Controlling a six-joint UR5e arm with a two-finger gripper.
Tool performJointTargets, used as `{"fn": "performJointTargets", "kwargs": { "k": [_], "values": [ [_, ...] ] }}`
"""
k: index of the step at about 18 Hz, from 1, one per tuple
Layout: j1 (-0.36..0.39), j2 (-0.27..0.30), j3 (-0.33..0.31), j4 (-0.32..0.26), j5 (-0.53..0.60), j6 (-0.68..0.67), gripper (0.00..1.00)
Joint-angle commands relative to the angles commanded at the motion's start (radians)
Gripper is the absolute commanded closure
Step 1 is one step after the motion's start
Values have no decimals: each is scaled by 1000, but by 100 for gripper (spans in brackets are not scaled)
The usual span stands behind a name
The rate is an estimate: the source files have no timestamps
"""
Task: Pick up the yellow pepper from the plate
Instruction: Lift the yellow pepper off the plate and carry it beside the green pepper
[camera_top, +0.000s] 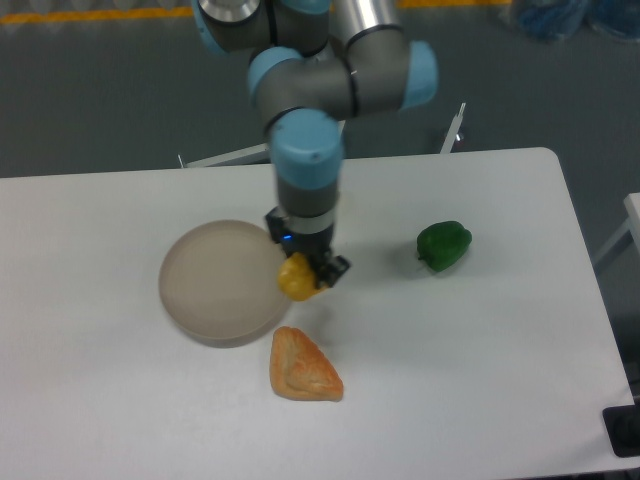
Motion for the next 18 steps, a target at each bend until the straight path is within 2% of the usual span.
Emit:
{"fn": "performJointTargets", "kwargs": {
  "k": [2, 5, 14, 18],
  "values": [
    [61, 0, 37, -26, -2, 96, 74],
    [103, -2, 37, -25, -14, 193, 74],
    [204, -11, 34, -14, -26, 301, 76],
    [233, -38, 35, -3, -28, 312, 84]
  ]
}}
